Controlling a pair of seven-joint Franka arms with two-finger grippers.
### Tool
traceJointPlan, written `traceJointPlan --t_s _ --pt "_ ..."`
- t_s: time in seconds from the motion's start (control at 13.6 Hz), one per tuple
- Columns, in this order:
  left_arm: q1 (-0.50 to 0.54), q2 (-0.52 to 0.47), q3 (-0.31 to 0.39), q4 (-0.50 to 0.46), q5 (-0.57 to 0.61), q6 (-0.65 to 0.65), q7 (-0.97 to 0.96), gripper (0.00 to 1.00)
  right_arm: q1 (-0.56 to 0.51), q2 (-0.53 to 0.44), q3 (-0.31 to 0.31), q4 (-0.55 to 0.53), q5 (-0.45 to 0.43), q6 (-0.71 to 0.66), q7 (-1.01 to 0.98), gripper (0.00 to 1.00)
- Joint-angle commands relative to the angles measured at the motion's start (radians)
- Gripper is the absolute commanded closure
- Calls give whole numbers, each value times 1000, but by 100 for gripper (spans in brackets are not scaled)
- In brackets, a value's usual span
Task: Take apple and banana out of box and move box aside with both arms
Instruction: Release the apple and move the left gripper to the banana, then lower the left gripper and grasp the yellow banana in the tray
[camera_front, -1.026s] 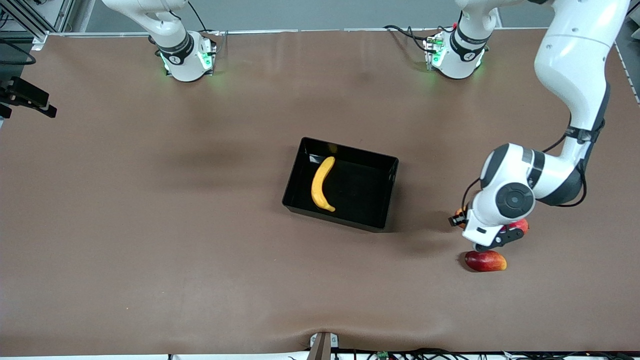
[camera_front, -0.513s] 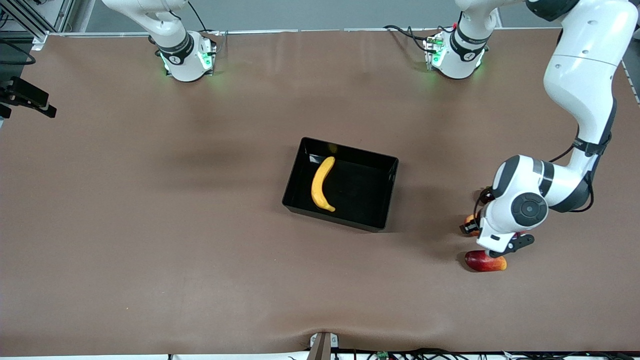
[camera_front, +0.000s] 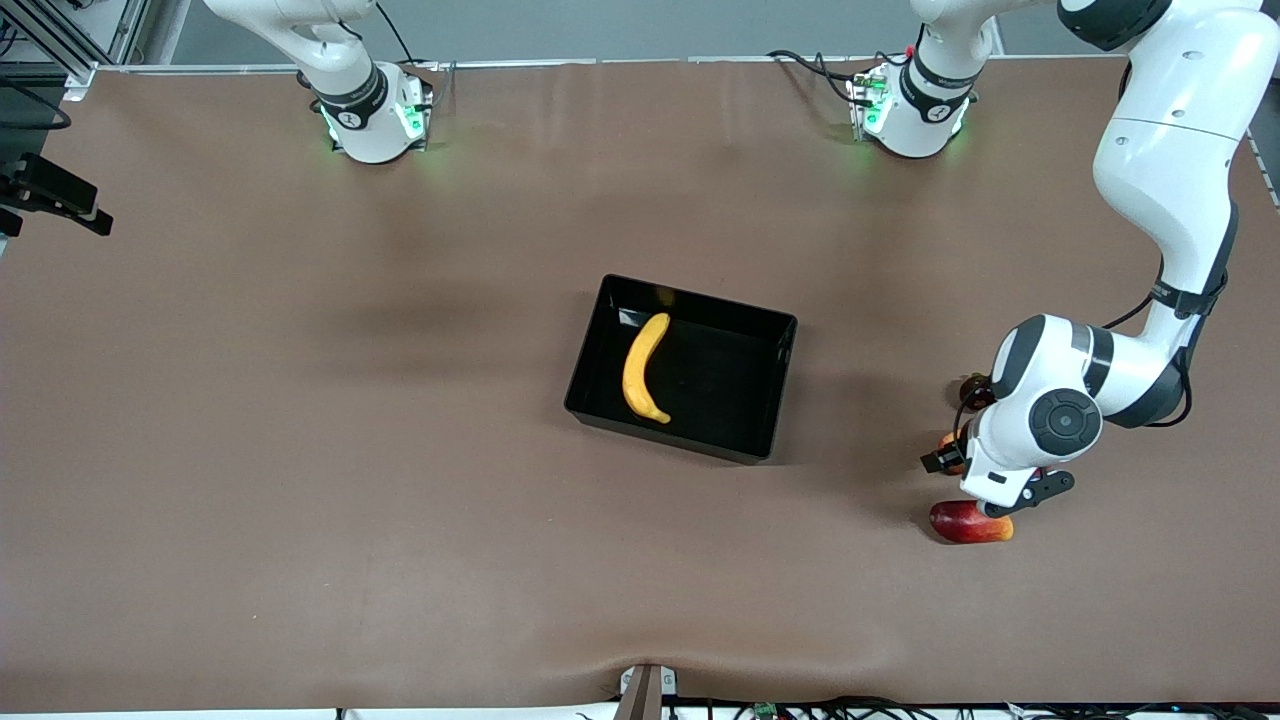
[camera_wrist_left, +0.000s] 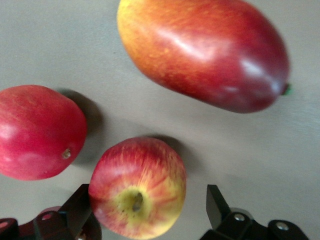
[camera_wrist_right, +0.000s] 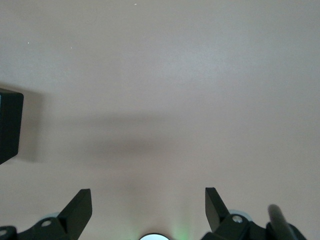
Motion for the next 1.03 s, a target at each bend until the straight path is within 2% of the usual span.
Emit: traceJointPlan --t_s 0.0,0.15,0.29,0.44,0.66,0.88,0.95 --pt "5 -90 -110 -2 5 -128 -25 0 -9 9 5 20 -1 -4 -4 0" --pt "1 -139 -216 -2 5 -210 -82 0 -8 9 7 20 -1 -4 -4 0" --pt "-4 -143 -334 -1 5 -254 -175 0 -8 9 7 20 -1 -4 -4 0" --pt "-51 -124 -402 -1 11 -254 -286 0 -8 9 5 20 -1 -4 -4 0" --pt "-212 -94 -399 10 24 -226 -298 0 -8 9 7 20 -1 -4 -4 0" --pt "-324 -35 -395 38 33 -96 -269 0 -9 10 7 20 -1 -4 -6 0" --pt "-358 -28 -377 39 68 -52 -234 0 -8 9 7 20 -1 -4 -6 0"
